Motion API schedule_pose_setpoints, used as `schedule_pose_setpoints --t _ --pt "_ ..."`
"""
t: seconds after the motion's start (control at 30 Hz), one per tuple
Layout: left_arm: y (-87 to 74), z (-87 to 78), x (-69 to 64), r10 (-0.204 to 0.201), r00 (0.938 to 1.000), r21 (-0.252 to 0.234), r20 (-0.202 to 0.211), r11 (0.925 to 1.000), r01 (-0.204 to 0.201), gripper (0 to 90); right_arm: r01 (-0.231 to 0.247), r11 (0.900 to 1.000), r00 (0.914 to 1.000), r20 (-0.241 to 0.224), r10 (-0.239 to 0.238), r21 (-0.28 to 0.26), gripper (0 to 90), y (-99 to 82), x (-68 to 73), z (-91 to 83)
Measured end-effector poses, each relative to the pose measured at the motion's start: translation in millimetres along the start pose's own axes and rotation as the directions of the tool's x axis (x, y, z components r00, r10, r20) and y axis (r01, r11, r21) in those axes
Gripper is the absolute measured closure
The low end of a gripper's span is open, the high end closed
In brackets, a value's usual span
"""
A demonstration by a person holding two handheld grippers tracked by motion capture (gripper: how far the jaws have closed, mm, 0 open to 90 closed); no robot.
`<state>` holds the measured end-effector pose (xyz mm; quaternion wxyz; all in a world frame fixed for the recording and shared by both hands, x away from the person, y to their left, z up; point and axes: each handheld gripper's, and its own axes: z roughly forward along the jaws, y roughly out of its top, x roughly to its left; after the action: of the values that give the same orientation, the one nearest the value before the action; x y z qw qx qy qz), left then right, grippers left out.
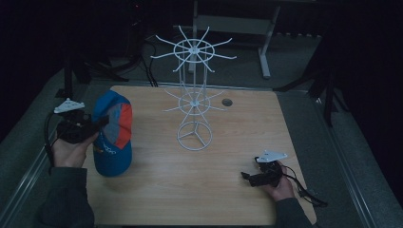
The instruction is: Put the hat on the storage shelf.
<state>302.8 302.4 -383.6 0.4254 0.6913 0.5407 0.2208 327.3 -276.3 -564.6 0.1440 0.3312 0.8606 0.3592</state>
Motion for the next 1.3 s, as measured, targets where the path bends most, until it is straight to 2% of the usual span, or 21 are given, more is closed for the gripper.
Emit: schedule_pose_setpoints --t 0.4,0.83,1.1,1.3 --pt "7.8 -10.3 0.3 0.013 0.9998 -0.028 0.012 0.9995 -0.013 88.0 -0.003 1.0000 1.0000 -0.001 0.003 0.001 10.7 0.0 0.2 -0.1" --pt "14.5 -15.0 -5.8 0.052 0.9979 -0.047 0.039 0.9977 -0.050 88.0 -0.003 1.0000 1.0000 -0.001 0.003 0.001 10.7 0.0 0.2 -0.1" --pt "20.3 -19.8 -10.8 0.075 0.9955 -0.061 0.058 0.9955 -0.072 88.0 -0.003 1.0000 1.0000 -0.001 0.003 0.001 10.6 0.0 0.2 -0.1" --pt "26.1 -23.7 -16.2 0.111 0.9911 -0.075 0.073 0.9915 -0.106 88.0 -0.004 1.0000 1.0000 -0.001 0.004 0.001 10.7 0.1 0.3 -0.1"
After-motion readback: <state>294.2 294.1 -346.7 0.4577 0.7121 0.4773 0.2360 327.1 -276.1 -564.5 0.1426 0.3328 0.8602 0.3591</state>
